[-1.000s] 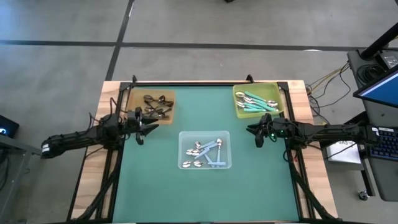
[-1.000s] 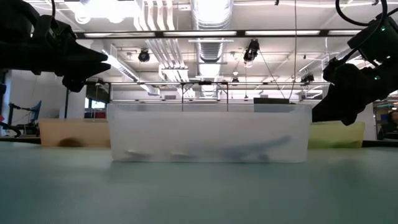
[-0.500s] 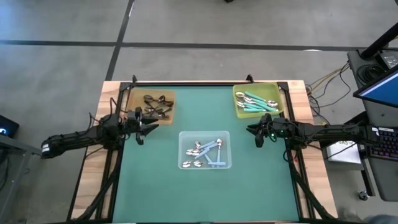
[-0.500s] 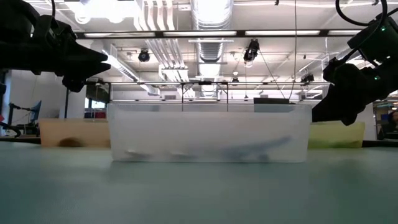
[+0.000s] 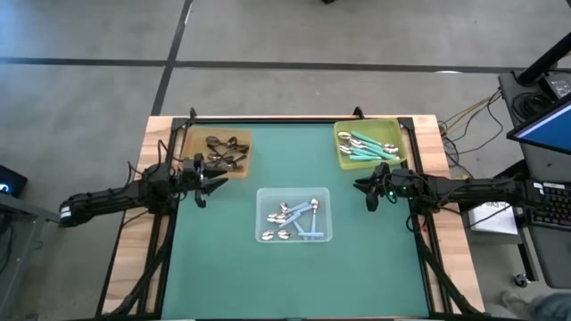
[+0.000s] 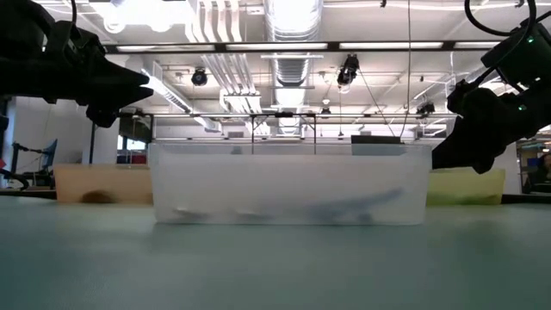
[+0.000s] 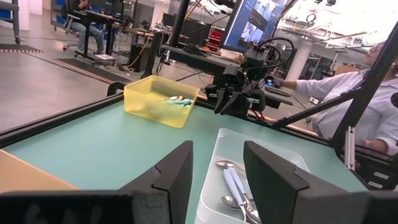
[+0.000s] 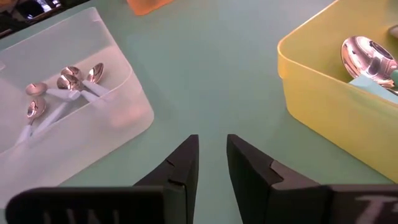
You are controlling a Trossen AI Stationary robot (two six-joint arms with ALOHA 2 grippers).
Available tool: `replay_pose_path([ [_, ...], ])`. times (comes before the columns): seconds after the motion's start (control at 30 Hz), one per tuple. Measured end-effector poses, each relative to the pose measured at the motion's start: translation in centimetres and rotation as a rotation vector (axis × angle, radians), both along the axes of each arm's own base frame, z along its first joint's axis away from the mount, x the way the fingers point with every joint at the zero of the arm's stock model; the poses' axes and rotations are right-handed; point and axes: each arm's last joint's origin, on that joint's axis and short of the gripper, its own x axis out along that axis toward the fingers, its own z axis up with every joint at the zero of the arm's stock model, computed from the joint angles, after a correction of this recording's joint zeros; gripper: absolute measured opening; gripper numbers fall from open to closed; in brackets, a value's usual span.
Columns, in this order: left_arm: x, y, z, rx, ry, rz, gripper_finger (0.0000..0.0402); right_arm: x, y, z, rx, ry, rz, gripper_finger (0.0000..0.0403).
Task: Sort silverware by color (type)
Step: Return to Home Position
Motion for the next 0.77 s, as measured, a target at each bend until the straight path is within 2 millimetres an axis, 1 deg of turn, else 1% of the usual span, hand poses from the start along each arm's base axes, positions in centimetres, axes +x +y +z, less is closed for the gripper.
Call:
replay_pose_path([
  [0.37,0.00,0.00,0.00,0.000,0.000,0.000,0.0128,0.00,0.00,0.00,0.000,0.000,0.000,0.0084],
  [0.77,0.00,0.00,0.00,0.000,0.000,0.000,0.0128,0.00,0.00,0.00,0.000,0.000,0.000,0.0073],
])
